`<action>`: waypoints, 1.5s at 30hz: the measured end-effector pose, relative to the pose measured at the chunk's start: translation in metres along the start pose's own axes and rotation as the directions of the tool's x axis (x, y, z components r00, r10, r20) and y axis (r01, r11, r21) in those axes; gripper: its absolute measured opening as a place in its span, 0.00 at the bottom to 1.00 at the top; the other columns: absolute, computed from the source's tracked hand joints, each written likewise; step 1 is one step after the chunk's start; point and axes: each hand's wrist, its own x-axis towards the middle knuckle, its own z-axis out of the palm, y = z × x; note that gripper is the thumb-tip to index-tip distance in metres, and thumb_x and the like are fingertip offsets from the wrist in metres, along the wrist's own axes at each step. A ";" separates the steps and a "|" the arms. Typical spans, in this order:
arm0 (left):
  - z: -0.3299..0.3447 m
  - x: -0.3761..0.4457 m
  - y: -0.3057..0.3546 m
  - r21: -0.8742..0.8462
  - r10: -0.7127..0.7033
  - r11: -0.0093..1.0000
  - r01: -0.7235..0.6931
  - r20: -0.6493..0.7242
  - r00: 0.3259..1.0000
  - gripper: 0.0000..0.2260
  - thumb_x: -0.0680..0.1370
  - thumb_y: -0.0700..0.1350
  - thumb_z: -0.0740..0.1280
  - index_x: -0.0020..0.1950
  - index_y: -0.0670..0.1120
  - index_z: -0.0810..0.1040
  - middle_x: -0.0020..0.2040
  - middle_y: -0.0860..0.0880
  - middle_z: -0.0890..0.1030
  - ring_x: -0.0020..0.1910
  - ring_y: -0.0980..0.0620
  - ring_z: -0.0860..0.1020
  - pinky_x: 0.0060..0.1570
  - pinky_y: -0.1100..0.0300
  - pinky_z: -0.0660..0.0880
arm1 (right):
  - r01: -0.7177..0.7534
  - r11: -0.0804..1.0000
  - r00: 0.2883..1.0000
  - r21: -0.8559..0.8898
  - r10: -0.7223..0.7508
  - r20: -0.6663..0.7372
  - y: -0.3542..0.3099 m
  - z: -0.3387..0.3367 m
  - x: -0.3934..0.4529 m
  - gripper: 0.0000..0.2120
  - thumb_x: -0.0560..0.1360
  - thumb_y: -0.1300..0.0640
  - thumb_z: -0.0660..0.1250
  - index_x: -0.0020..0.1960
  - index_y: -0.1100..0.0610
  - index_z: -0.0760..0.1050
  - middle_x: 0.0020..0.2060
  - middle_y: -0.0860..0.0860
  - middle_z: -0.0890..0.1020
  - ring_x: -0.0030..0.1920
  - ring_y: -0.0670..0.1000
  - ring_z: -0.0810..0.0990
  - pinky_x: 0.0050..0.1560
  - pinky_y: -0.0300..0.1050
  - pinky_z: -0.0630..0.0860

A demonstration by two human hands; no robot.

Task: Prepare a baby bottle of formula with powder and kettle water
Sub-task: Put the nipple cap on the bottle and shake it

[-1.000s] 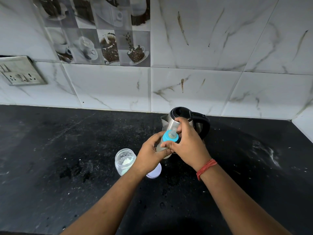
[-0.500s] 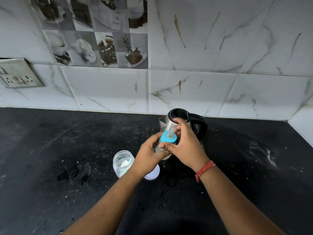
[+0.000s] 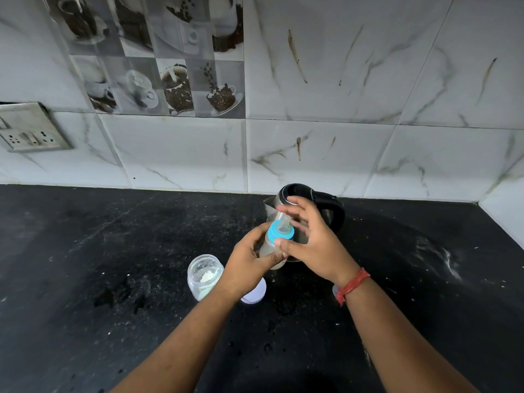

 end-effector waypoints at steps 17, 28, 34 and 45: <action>0.004 -0.001 0.006 -0.036 -0.001 0.999 0.001 -0.001 1.000 0.24 0.75 0.37 0.77 0.69 0.49 0.77 0.60 0.53 0.84 0.60 0.56 0.82 0.59 0.64 0.77 | -0.015 0.990 0.999 -0.142 0.020 0.035 -0.002 -0.018 0.007 0.37 0.69 0.59 0.80 0.72 0.41 0.67 0.57 0.41 0.79 0.65 0.45 0.77 0.71 0.50 0.72; -0.001 -0.001 0.009 -0.006 0.020 1.000 -0.020 0.037 0.999 0.24 0.75 0.40 0.76 0.70 0.48 0.77 0.62 0.52 0.84 0.62 0.54 0.81 0.64 0.59 0.77 | 0.033 0.997 0.996 -0.068 -0.027 0.082 -0.006 -0.022 0.005 0.35 0.73 0.61 0.77 0.74 0.44 0.66 0.62 0.42 0.83 0.69 0.44 0.76 0.74 0.53 0.69; 0.001 -0.002 0.013 -0.011 0.041 0.999 -0.041 -0.011 0.999 0.24 0.75 0.38 0.77 0.67 0.54 0.76 0.60 0.55 0.84 0.59 0.58 0.82 0.59 0.65 0.77 | 0.002 1.000 0.978 -0.024 -0.007 -0.210 -0.012 0.006 -0.001 0.32 0.69 0.60 0.80 0.68 0.45 0.71 0.54 0.43 0.82 0.58 0.42 0.80 0.67 0.49 0.75; -0.003 -0.005 0.030 -0.225 -0.049 0.964 0.142 0.373 0.926 0.23 0.73 0.45 0.76 0.68 0.46 0.79 0.63 0.42 0.83 0.65 0.41 0.80 0.66 0.46 0.77 | 0.072 0.997 0.889 0.034 -0.080 0.451 -0.026 -0.034 0.018 0.27 0.71 0.47 0.73 0.67 0.57 0.78 0.75 0.45 0.70 0.75 0.44 0.69 0.72 0.46 0.71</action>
